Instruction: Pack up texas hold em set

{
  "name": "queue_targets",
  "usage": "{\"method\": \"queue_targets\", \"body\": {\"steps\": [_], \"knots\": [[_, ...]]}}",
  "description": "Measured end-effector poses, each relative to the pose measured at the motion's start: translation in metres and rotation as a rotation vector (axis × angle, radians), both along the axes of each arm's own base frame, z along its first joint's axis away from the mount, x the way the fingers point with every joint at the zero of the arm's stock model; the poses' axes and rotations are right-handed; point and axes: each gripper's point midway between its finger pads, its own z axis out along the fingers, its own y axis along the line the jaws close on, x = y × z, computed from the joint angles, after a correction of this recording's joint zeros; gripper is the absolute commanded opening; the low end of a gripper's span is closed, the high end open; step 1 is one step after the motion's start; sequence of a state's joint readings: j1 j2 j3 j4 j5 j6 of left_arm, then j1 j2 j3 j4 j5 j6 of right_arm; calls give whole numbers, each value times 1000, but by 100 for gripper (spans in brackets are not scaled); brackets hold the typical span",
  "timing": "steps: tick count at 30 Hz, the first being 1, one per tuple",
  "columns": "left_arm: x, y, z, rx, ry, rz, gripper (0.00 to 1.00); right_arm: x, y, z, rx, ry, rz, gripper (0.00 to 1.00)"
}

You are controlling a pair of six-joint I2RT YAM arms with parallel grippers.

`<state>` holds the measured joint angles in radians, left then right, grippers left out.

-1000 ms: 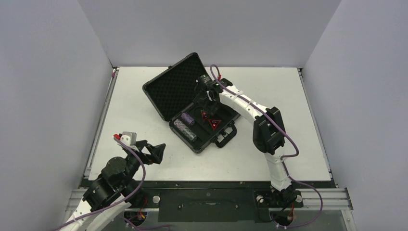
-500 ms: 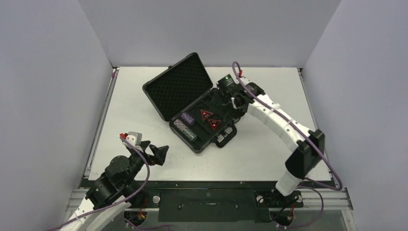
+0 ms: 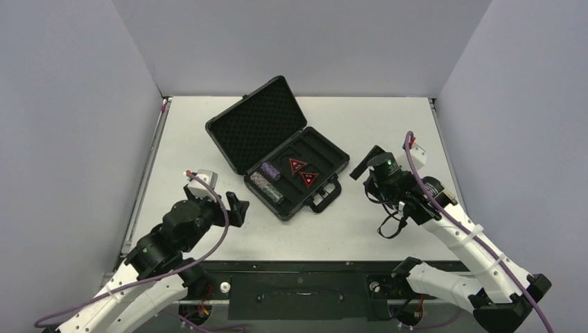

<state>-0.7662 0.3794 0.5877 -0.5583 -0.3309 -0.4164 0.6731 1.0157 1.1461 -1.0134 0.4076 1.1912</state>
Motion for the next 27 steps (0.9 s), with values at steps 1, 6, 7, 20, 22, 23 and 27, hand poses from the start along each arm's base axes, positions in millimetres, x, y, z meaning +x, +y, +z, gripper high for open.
{"method": "queue_targets", "body": {"steps": [1,6,7,20,22,23,27], "knots": [[3,-3,6,6,5,-3,96,-1,-4,1,-4,-12,-10,99],[17,-24,40,75,46,-58,96,-3,-21,-7,-40,-41,-38,96],[23,-29,48,96,57,-67,96,-1,-23,-9,-44,-43,-38,96],[117,-42,103,108,144,-5,85,30,-23,-34,-53,52,83,91],[138,-33,99,76,180,47,83,31,-16,-39,-50,72,137,91],[147,-29,97,62,201,71,82,31,-12,-40,-46,74,163,91],[186,-15,97,19,244,155,82,23,-5,-47,-36,90,241,91]]}}
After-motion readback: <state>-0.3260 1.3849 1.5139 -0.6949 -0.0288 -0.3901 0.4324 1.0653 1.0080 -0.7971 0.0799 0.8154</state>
